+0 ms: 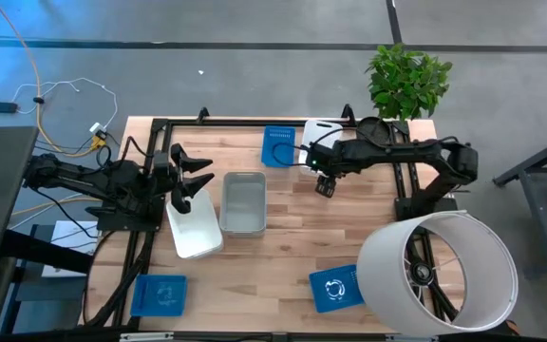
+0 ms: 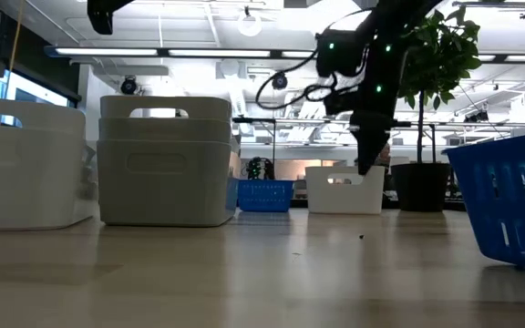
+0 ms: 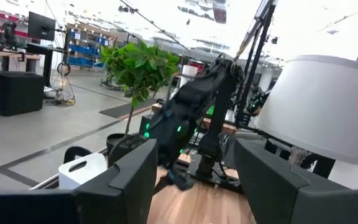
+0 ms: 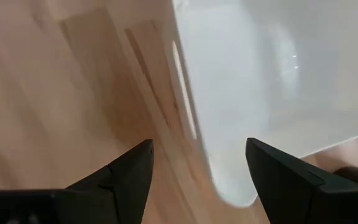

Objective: Stack baskets by color
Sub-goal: Stack the top white bin on top of the bottom white bins

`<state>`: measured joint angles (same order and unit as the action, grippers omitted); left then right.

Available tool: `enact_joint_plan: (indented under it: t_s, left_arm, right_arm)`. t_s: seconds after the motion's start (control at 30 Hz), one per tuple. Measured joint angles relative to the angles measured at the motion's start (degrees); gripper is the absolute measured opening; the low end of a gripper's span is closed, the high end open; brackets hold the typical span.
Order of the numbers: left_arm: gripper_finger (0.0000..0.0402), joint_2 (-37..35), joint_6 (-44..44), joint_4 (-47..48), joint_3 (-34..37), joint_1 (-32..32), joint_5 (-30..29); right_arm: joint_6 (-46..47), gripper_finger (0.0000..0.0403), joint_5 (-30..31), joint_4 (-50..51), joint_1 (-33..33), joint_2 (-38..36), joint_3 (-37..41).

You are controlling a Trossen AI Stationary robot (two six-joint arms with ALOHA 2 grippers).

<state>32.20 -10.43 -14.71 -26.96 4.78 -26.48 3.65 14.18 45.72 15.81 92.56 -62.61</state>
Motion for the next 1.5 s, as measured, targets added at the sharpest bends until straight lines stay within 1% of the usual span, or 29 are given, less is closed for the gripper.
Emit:
enact_joint_plan:
  t_s: [0.13,0.23,0.33,0.43,0.5,0.53,0.57,0.67,0.8,0.97,1.13,1.2,1.27,1.33,1.5]
  left_arm:
    - [0.02,0.0,-0.12,-1.64,-0.02,0.0,0.0]
    - [0.02,-0.02,-0.1,-3.32,-0.02,0.01,-0.01]
    - [0.02,0.0,-0.1,-3.51,-0.02,0.0,-0.02]
    - [0.02,0.0,-0.03,-3.44,-0.02,0.0,-0.02]
    - [0.02,0.04,0.07,-3.23,-0.02,0.02,-0.02]
    - [0.02,0.05,0.08,-3.22,-0.02,0.0,-0.02]
    - [0.02,0.02,0.08,-3.23,-0.02,0.0,-0.02]
    - [0.02,0.02,0.08,-3.2,-0.02,0.02,-0.04]
    - [0.02,0.04,0.08,-3.16,-0.02,0.02,-0.04]
    - [0.02,0.05,0.17,-3.12,-0.02,0.02,-0.07]
    - [0.02,0.02,4.41,-1.47,-0.02,0.02,-0.07]
    - [0.02,0.0,4.95,-0.17,-0.02,0.02,-0.01]
    - [0.02,0.0,5.06,0.71,-0.02,0.02,0.79]
    - [0.02,0.02,5.06,0.77,-0.02,0.01,2.47]
    - [0.02,0.02,5.08,1.84,-0.02,0.02,5.79]
  right_arm:
    - [-1.13,0.0238,0.18,-0.52,0.7,2.95,0.0]
    - [-1.13,0.021,0.15,-0.56,0.71,4.63,0.04]
    - [-1.18,0.0157,0.12,-0.55,0.39,5.53,0.04]
    - [-1.8,0.0088,-0.29,-0.55,0.22,5.61,0.07]
    - [-2.15,0.0036,-1.75,-0.49,0.16,5.51,0.07]
    - [-2.53,0.0019,-2.7,-0.41,0.1,5.36,0.07]
    - [-3.05,0.0011,-3.27,-0.33,-0.16,5.22,0.07]
    - [-3.53,0.0011,-2.5,-0.51,-1.97,3.45,0.17]
    - [-3.48,0.0003,-0.93,-3.33,-5.94,-1.83,0.17]
    - [1.52,0.0001,-0.27,-6.25,-11.9,-10.07,0.17]
    - [4.66,0.0,4.38,-14.55,-19.49,-17.25,0.13]
    - [5.94,0.0,6.48,-20.14,-22.34,-19.12,0.39]
    - [5.78,0.0,8.01,-28.1,-25.13,-21.14,2.63]
    - [5.4,0.0,9.65,-37.27,-27.76,-22.62,6.15]
    - [0.33,0.0,9.49,-59.54,-32.19,-23.65,16.19]
